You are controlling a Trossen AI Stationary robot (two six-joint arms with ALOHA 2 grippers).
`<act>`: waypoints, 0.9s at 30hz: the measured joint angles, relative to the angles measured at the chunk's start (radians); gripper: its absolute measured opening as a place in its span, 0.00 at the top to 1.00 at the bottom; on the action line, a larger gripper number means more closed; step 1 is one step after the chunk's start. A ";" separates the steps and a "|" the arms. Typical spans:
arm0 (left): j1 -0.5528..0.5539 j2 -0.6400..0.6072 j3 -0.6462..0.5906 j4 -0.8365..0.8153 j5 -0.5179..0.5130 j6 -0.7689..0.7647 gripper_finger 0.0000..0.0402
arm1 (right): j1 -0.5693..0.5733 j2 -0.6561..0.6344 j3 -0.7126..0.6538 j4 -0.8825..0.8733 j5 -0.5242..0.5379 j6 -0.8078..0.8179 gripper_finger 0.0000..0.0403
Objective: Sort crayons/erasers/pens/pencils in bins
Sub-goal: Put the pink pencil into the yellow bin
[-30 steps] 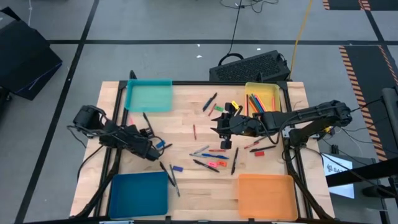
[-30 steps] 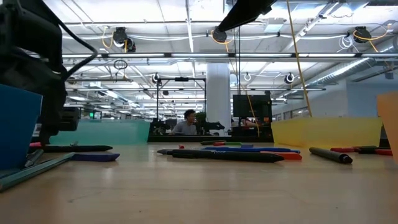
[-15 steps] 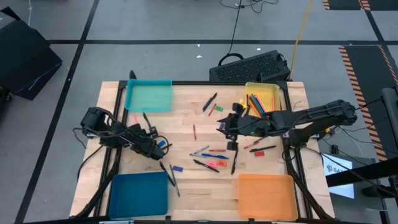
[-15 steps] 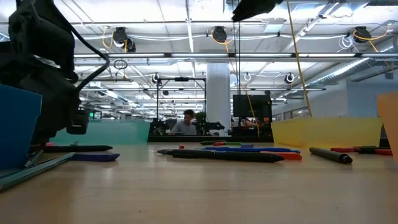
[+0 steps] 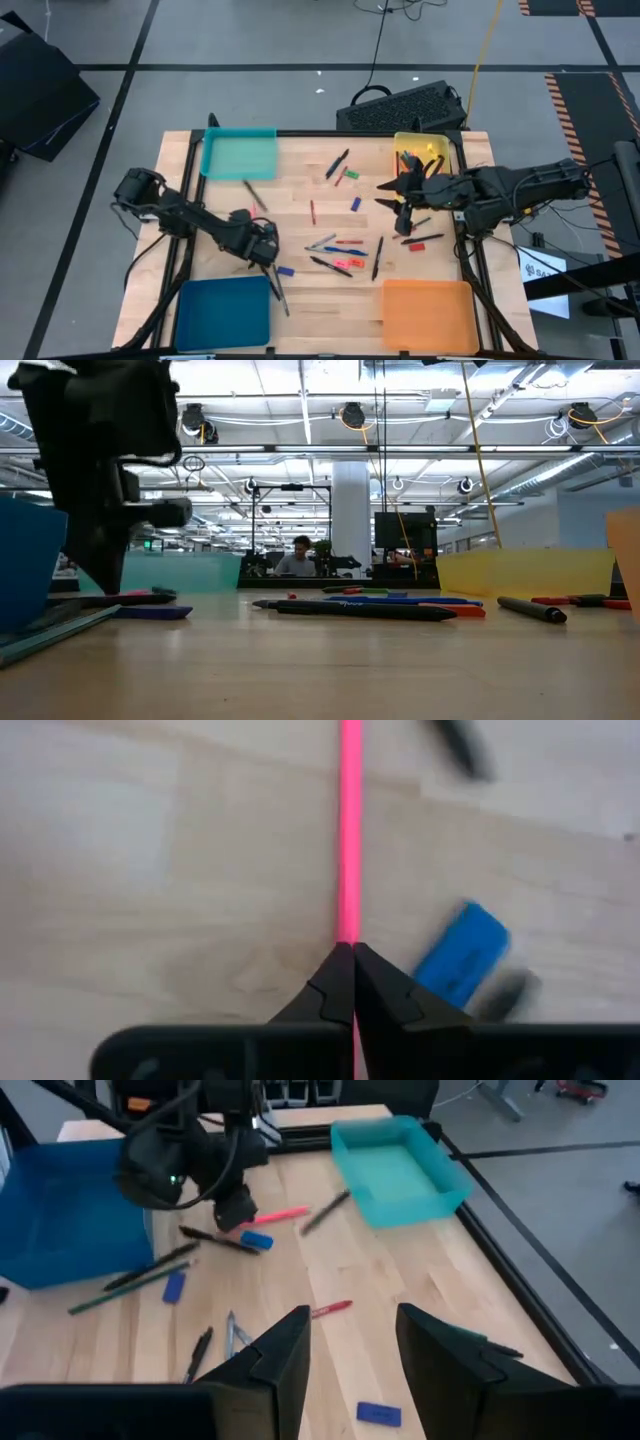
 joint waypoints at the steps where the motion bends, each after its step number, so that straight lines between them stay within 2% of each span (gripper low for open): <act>1: -0.004 -0.004 0.016 -0.015 -0.013 0.024 0.99 | 0.000 0.001 0.000 -0.002 0.000 -0.001 0.65; 8: 0.007 -0.004 0.123 -0.012 -0.066 0.248 0.99 | 0.000 0.040 0.000 -0.009 -0.001 -0.016 0.65; 11: -0.005 -0.012 0.130 -0.052 -0.077 0.262 0.97 | 0.000 0.057 0.000 -0.008 -0.001 -0.036 0.65; 15: -0.066 -0.055 0.104 -0.122 -0.129 0.183 0.85 | 0.000 0.075 -0.010 -0.001 -0.001 -0.043 0.65; 23: -0.204 -0.124 -0.044 -0.122 -0.394 -0.056 0.58 | 0.000 0.080 -0.084 0.098 -0.001 -0.041 0.65; 27: -0.231 -0.102 -0.109 -0.082 -0.482 -0.079 0.49 | 0.006 0.081 -0.134 0.157 0.000 -0.038 0.65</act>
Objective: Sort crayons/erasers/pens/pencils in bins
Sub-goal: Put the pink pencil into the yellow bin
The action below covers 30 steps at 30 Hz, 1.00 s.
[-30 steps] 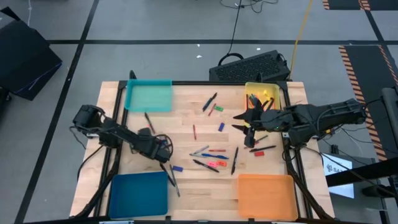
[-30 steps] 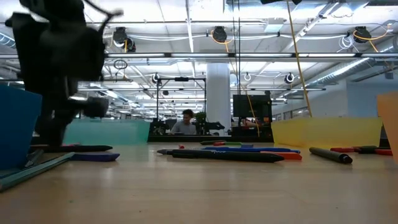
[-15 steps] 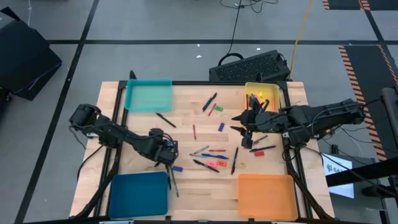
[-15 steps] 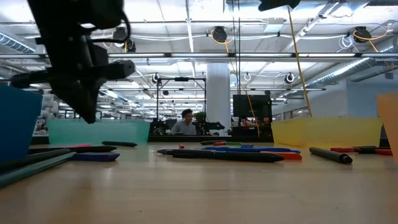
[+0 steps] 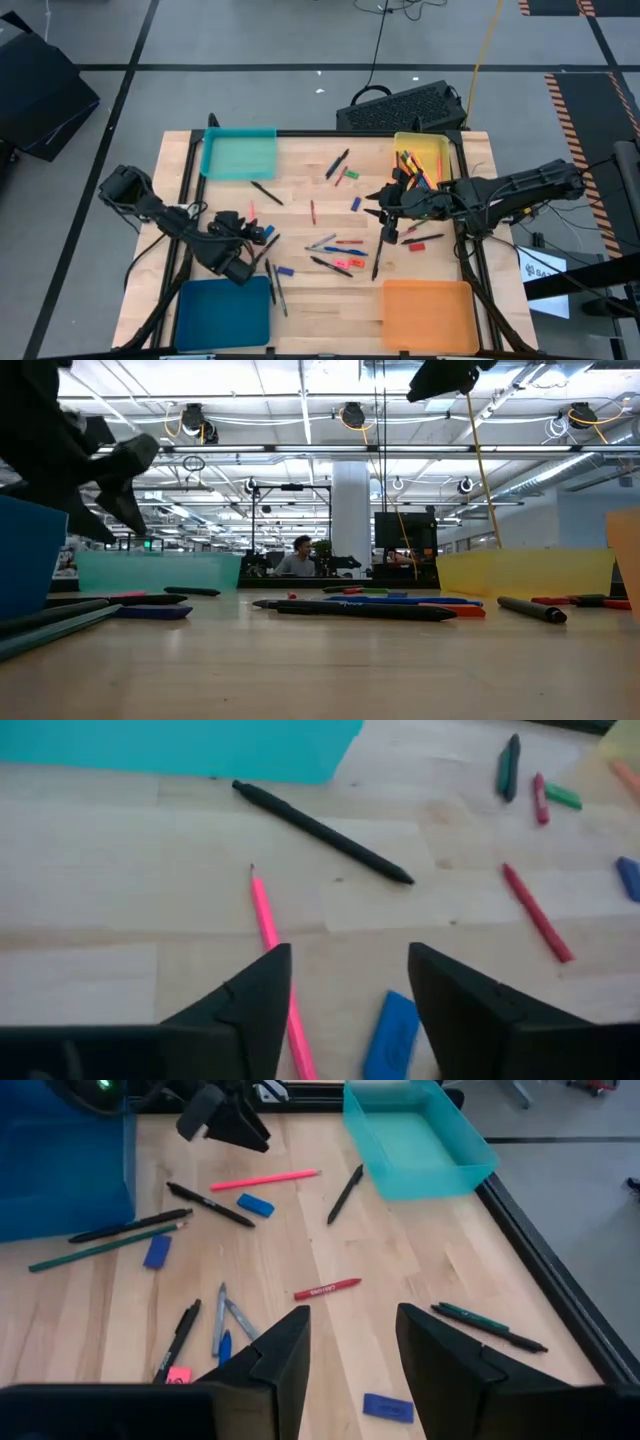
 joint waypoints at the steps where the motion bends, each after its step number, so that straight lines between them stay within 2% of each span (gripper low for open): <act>1: 0.002 0.007 -0.014 0.015 -0.011 0.000 0.47 | 0.002 -0.001 -0.019 0.027 0.002 -0.008 0.65; 8: 0.042 0.105 -0.056 0.178 -0.038 0.066 0.41 | 0.027 -0.001 -0.232 0.342 0.003 -0.023 0.65; 15: 0.117 0.233 -0.053 0.210 -0.006 0.034 0.40 | 0.114 -0.001 -0.430 0.582 0.004 -0.040 0.65; 21: 0.187 0.304 -0.052 0.258 0.003 0.071 0.40 | 0.177 -0.001 -0.504 0.605 0.004 0.010 0.65; 30: 0.195 0.260 -0.018 0.188 0.088 0.091 0.40 | 0.211 -0.001 -0.512 0.614 0.003 0.023 0.65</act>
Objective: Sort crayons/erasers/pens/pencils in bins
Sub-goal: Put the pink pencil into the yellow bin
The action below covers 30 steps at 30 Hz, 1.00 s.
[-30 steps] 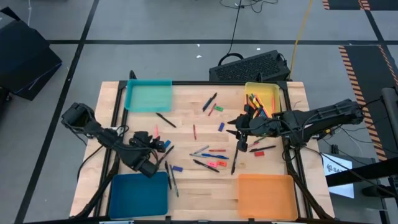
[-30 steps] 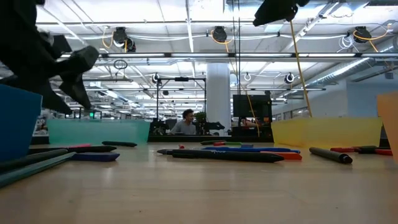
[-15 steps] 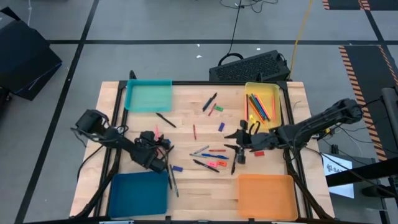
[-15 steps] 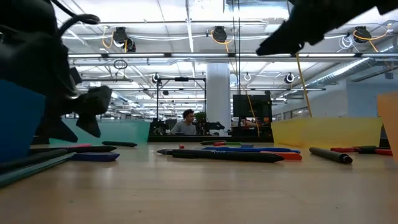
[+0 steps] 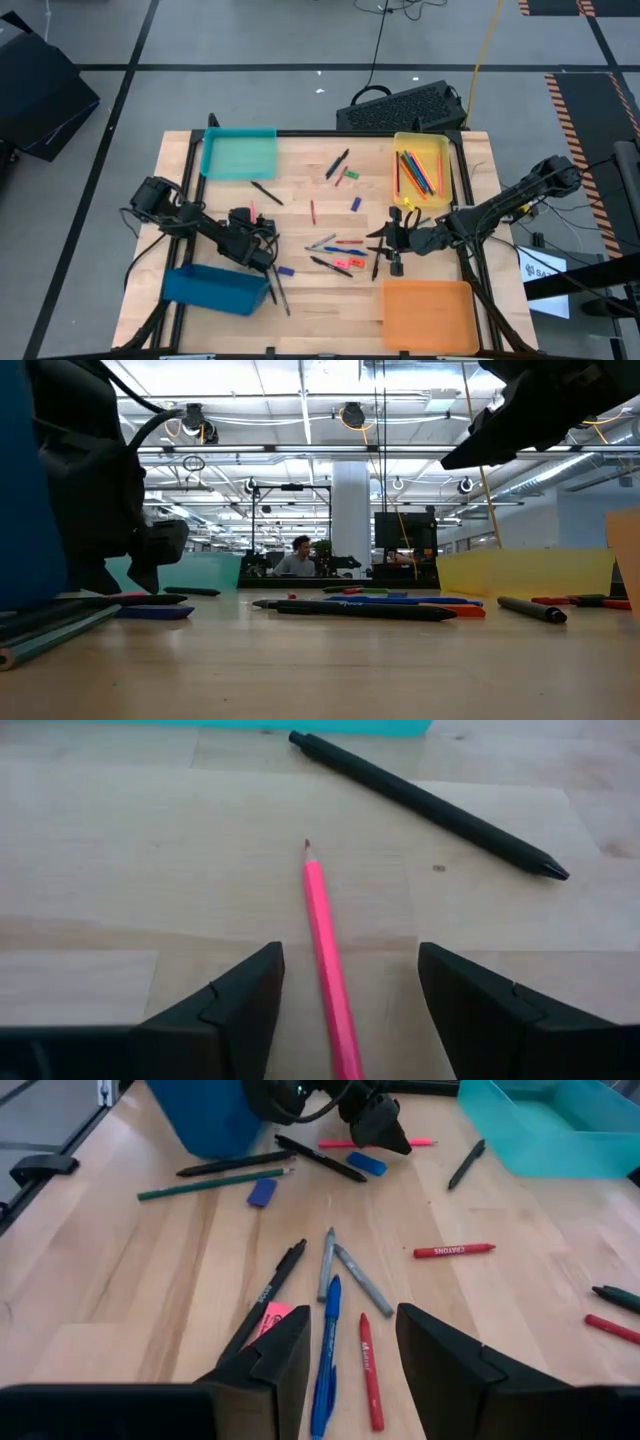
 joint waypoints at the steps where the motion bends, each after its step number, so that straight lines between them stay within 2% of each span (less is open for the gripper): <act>1: 0.001 -0.006 0.000 -0.010 0.016 -0.006 0.40 | 0.000 0.000 0.000 0.002 0.000 -0.001 0.65; 7: 0.019 -0.008 -0.004 -0.020 0.039 -0.012 0.41 | 0.000 0.000 0.000 0.000 0.000 -0.023 0.65; 18: 0.090 -0.010 -0.020 -0.003 0.048 0.086 0.41 | 0.000 0.000 0.000 0.001 0.000 -0.026 0.65; 26: 0.069 -0.008 -0.137 0.130 -0.088 0.065 0.61 | 0.000 0.000 0.000 0.000 -0.003 -0.047 0.65; 30: 0.083 0.002 -0.150 0.154 -0.124 0.115 0.66 | 0.000 0.000 0.000 0.000 -0.003 -0.064 0.65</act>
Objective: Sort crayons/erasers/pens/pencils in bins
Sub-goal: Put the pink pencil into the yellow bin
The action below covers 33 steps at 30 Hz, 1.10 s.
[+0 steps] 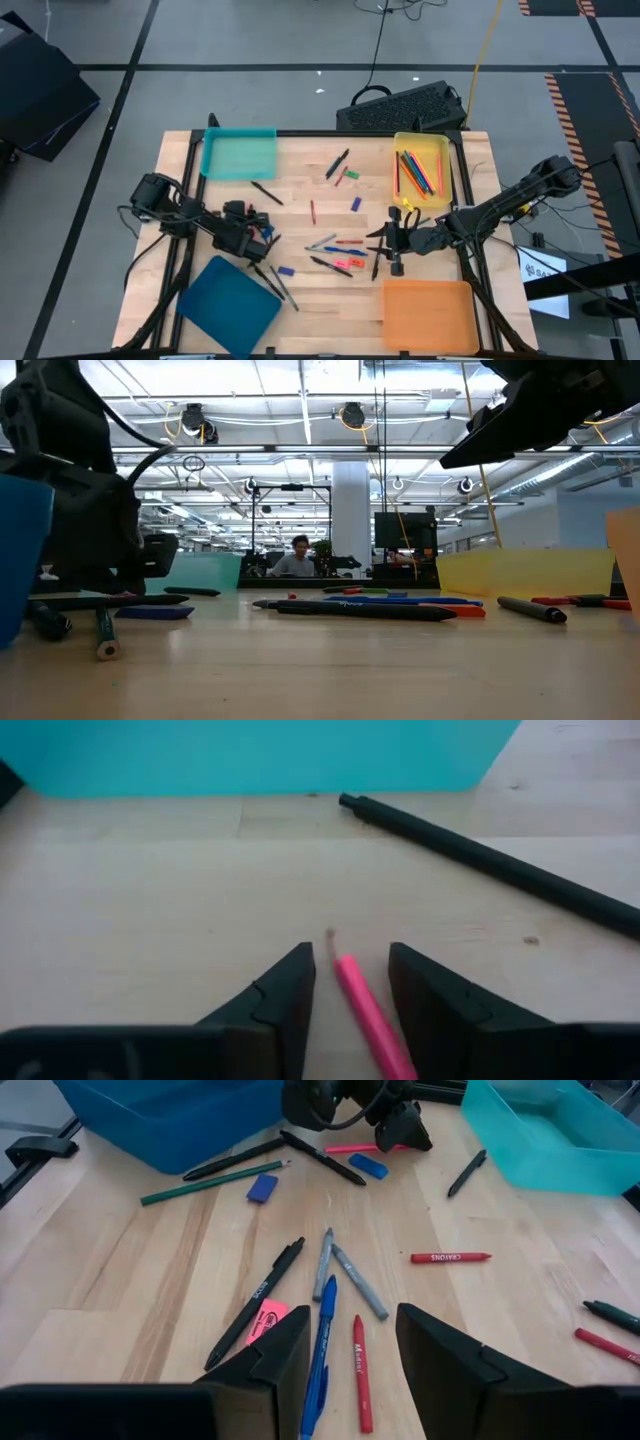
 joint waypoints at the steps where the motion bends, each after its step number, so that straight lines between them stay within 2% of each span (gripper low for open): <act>1: 0.003 0.007 -0.003 0.013 -0.010 0.013 0.66 | 0.000 0.000 0.000 0.000 0.000 -0.004 0.65; 7: 0.030 0.055 -0.007 0.076 -0.042 0.012 0.66 | 0.000 0.000 0.000 0.001 0.000 -0.008 0.65; 10: 0.036 0.073 0.001 0.080 -0.058 -0.003 0.70 | 0.000 0.000 0.000 0.001 0.000 -0.008 0.65; 18: 0.042 0.073 0.006 0.063 -0.050 0.004 0.96 | 0.000 0.000 0.000 -0.003 0.001 -0.008 0.65; 25: 0.044 0.051 0.008 0.038 -0.027 -0.021 0.96 | 0.000 -0.017 0.000 -0.014 0.000 -0.017 0.65; 30: 0.059 -0.046 0.008 -0.001 0.047 -0.008 0.97 | 0.000 -0.055 0.000 -0.053 0.000 -0.042 0.65; 33: 0.077 -0.134 0.007 -0.009 0.107 0.052 0.97 | 0.003 -0.071 0.002 -0.052 0.001 -0.073 0.65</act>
